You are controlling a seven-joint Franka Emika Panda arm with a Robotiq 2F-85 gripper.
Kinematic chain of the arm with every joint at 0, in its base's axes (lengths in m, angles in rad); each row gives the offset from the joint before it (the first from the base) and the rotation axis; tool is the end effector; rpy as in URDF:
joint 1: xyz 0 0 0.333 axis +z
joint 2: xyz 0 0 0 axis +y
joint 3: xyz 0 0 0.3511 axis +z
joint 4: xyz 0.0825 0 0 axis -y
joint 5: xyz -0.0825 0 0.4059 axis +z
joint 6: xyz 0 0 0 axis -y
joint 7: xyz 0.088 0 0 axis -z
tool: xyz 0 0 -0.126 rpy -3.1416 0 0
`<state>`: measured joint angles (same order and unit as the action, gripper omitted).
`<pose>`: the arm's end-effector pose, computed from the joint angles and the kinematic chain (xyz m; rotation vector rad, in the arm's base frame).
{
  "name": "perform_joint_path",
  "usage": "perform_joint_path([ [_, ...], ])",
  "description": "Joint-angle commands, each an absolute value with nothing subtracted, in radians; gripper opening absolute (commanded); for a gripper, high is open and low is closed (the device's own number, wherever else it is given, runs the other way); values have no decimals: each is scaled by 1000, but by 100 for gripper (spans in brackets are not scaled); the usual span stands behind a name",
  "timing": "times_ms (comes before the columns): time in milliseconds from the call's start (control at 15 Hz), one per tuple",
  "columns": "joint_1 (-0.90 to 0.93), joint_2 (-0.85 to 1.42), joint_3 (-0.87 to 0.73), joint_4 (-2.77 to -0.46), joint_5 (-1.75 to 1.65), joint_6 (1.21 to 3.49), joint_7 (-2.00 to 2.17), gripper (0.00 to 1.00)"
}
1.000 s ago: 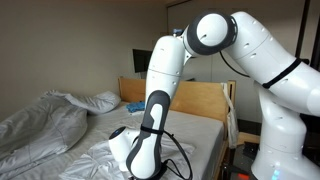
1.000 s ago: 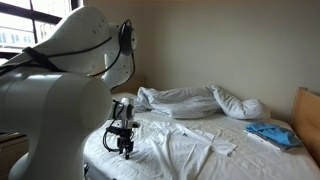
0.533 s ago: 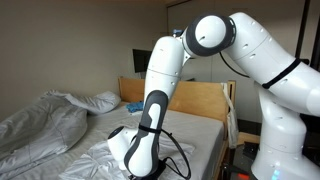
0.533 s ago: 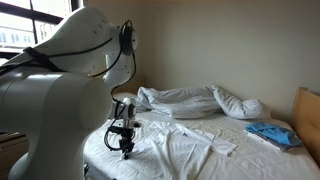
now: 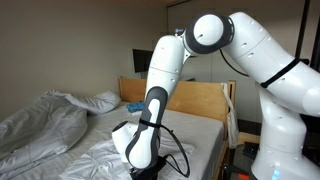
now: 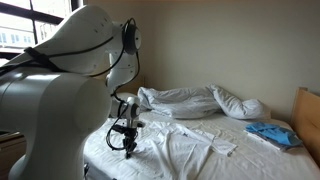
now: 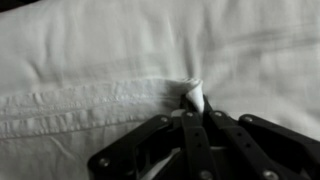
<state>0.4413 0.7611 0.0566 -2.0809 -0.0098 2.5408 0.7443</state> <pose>0.4793 0.2647 0.0211 2.9483 -0.3662 -0.3971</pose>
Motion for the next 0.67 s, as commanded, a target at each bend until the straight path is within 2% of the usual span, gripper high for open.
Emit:
perform_joint_path([
  [0,356,684,115,-2185,71,2635,659,10],
  [600,134,556,299,-2373,353,2829,381,10],
])
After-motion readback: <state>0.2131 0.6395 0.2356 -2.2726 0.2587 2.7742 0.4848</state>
